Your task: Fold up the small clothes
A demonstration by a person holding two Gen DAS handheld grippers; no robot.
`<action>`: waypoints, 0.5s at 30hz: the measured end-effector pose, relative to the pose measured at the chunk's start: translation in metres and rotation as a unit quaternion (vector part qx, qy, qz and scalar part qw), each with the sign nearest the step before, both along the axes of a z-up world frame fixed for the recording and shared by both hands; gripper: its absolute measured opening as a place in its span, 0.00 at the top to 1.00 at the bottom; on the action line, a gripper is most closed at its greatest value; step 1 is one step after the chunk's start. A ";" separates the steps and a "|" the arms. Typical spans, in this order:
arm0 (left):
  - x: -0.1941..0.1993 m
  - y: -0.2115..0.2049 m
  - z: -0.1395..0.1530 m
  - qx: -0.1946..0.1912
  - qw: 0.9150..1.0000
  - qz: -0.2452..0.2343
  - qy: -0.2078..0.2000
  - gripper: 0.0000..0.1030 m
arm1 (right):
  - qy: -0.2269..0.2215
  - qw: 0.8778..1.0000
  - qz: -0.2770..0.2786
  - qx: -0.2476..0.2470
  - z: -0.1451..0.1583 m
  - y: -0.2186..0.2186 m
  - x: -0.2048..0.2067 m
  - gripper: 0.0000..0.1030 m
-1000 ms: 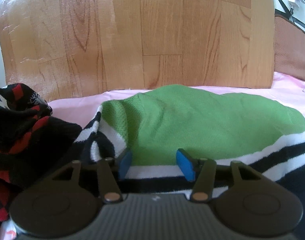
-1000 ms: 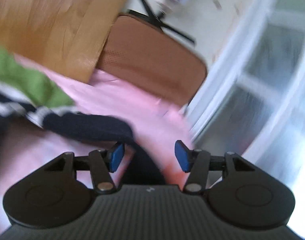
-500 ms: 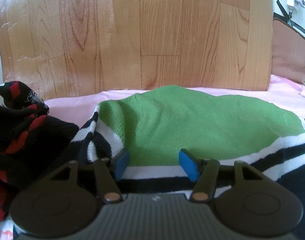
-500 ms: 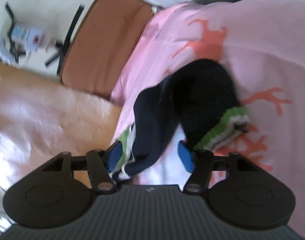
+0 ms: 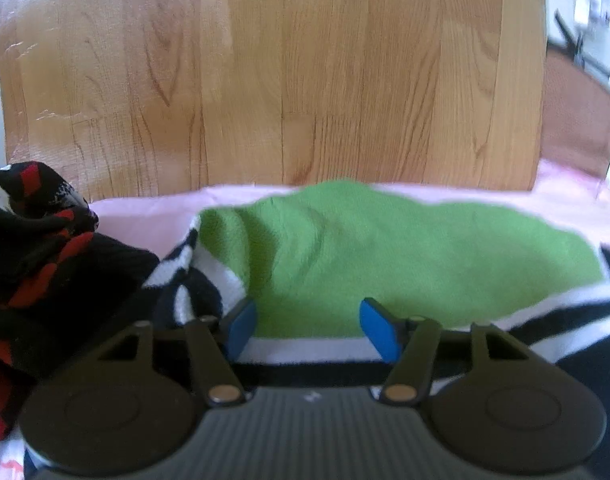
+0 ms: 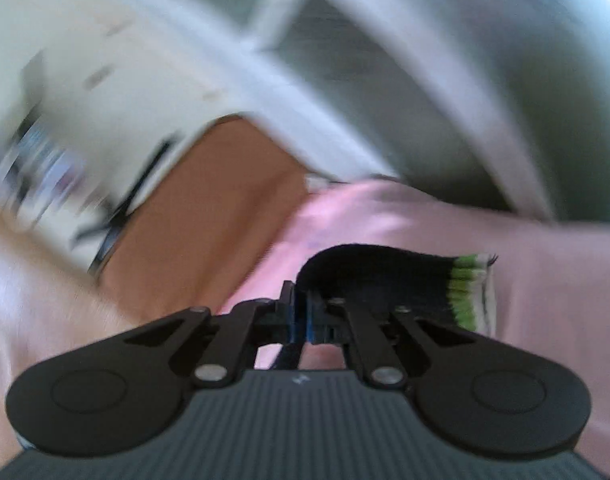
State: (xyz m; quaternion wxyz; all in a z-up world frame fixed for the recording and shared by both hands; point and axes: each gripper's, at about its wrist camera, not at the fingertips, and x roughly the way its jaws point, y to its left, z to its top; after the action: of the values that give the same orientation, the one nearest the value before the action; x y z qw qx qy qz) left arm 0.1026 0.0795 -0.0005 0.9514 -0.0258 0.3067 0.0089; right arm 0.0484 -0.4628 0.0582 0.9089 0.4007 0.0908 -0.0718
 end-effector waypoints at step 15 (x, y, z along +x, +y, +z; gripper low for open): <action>-0.009 0.046 0.011 -0.135 0.990 0.003 -0.045 0.27 | 0.029 0.769 0.496 -0.401 -0.003 0.318 0.056 0.60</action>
State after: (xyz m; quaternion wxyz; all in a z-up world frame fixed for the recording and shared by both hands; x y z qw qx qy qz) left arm 0.0939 0.1259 0.0106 0.9520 -0.1555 0.2618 -0.0310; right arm 0.1040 -0.1447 0.0554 0.8931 -0.1034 0.2661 0.3478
